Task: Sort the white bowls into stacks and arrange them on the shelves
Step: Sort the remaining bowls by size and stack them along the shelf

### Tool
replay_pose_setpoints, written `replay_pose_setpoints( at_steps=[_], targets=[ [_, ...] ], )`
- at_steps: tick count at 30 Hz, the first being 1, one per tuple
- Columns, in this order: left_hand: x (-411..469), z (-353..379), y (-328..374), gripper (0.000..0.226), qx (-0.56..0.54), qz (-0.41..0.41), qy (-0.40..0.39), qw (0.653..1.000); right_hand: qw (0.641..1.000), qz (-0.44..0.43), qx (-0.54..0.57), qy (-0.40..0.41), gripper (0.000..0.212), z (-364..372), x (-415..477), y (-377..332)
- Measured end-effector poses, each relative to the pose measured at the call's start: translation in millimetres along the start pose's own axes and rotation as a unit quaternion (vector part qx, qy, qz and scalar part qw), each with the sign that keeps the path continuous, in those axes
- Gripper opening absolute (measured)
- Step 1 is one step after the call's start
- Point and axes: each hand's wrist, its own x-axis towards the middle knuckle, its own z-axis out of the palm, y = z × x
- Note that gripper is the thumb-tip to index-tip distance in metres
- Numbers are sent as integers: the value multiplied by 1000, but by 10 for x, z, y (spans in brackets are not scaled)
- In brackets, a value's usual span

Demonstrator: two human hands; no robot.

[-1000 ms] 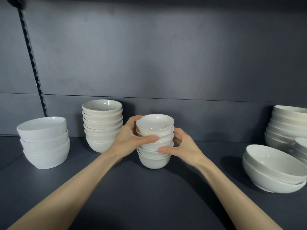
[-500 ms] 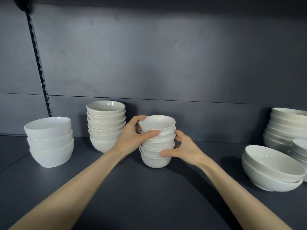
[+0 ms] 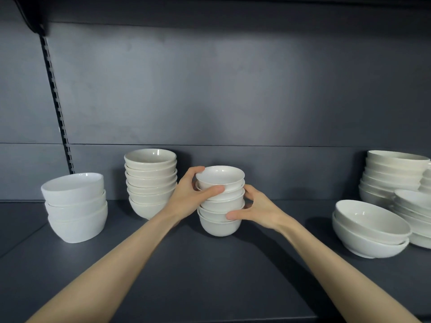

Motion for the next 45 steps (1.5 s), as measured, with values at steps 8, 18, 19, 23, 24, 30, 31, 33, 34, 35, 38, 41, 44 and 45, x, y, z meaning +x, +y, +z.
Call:
replay_pose_setpoints(
  at_steps=[8, 18, 19, 23, 24, 30, 31, 33, 34, 35, 38, 41, 44, 45],
  targets=[
    [-150, -8, 171, 79, 92, 16, 27, 995, 990, 13, -131, 44, 75, -23, -192, -155],
    [-501, 173, 702, 33, 344, 154, 35, 926, 949, 2, -304, 87, 45, -572, -747, -360],
    [-536, 266, 790, 34, 358, 159, 21, 920, 944, 1, -317, 94, 43, -676, -825, -378],
    [-657, 724, 1049, 38, 384, 179, -27, 905, 923, -13, -365, 120, 41, -1130, -1191, -409],
    [-689, 847, 1086, 40, 385, 183, -35, 904, 921, -17, -369, 127, 40, -1245, -1287, -402],
    [-981, 1688, 1201, 43, 374, 155, -36, 914, 915, -19, -381, 128, 35, -1942, -1900, -176],
    [-1027, 1816, 1182, 43, 366, 145, -37, 919, 915, -22, -383, 125, 34, -2041, -1976, -115],
    [-1110, 2053, 1114, 44, 351, 128, -44, 926, 916, -27, -381, 122, 30, -2205, -2103, 4],
    [-1140, 2161, 1074, 45, 345, 117, -51, 930, 918, -27, -378, 119, 29, -2272, -2156, 57],
    [-1161, 2259, 1039, 47, 339, 103, -58, 933, 920, -26, -374, 115, 29, -2332, -2199, 109],
    [-1175, 2470, 974, 51, 329, 64, -70, 940, 926, -27, -363, 105, 29, -2464, -2279, 227],
    [-1137, 2605, 932, 59, 302, 29, -62, 951, 930, -37, -350, 101, 27, -2560, -2247, 360],
    [-1073, 2709, 827, 75, 280, -10, -56, 958, 937, -49, -330, 98, 28, -2588, -2168, 483],
    [-1040, 2734, 789, 82, 269, -23, -55, 961, 940, -49, -324, 97, 29, -2582, -2134, 516]
  ],
)
